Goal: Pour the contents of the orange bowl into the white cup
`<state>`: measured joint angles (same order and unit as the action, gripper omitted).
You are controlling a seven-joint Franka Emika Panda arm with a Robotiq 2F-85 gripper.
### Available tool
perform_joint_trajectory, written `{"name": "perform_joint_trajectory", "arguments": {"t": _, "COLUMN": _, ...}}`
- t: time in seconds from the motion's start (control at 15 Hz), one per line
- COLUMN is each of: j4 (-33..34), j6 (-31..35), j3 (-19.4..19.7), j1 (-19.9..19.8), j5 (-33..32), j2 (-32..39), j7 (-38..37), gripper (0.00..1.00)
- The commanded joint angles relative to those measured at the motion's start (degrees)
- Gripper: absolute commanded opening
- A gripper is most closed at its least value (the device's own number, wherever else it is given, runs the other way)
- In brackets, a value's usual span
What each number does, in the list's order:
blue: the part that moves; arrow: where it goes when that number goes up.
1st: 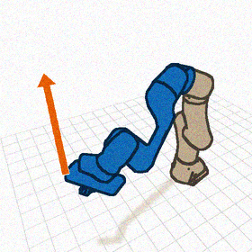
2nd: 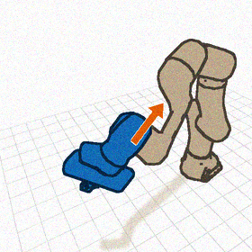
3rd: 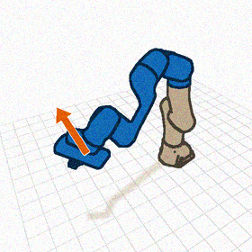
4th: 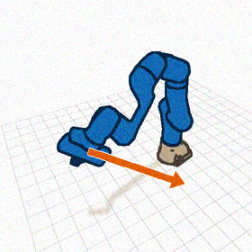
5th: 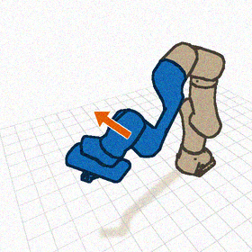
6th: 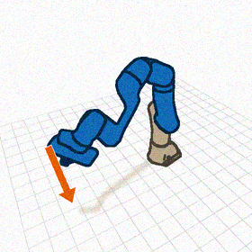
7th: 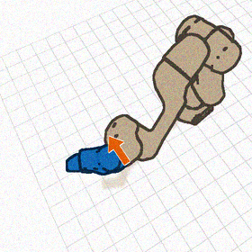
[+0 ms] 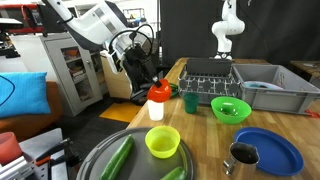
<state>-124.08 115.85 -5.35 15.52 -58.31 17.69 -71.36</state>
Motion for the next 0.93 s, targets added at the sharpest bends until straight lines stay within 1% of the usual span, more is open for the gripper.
{"name": "perform_joint_trajectory", "arguments": {"t": 0.0, "j4": 1.68, "j6": -4.33, "j3": -0.91, "j1": 0.23, "j5": -1.34, "j2": 1.86, "j7": -1.4, "gripper": 0.02}}
{"name": "perform_joint_trajectory", "arguments": {"t": 0.33, "j4": 3.86, "j6": -6.12, "j3": -1.26, "j1": 1.0, "j5": -2.21, "j2": 4.62, "j7": -1.14, "gripper": 0.02}}
{"name": "perform_joint_trajectory", "arguments": {"t": 0.6, "j4": 6.68, "j6": -8.58, "j3": -1.42, "j1": 2.17, "j5": -4.41, "j2": 7.39, "j7": -0.84, "gripper": 0.02}}
{"name": "perform_joint_trajectory", "arguments": {"t": 0.87, "j4": 8.96, "j6": -11.34, "j3": -1.75, "j1": 3.07, "j5": -5.29, "j2": 9.76, "j7": -0.48, "gripper": 0.02}}
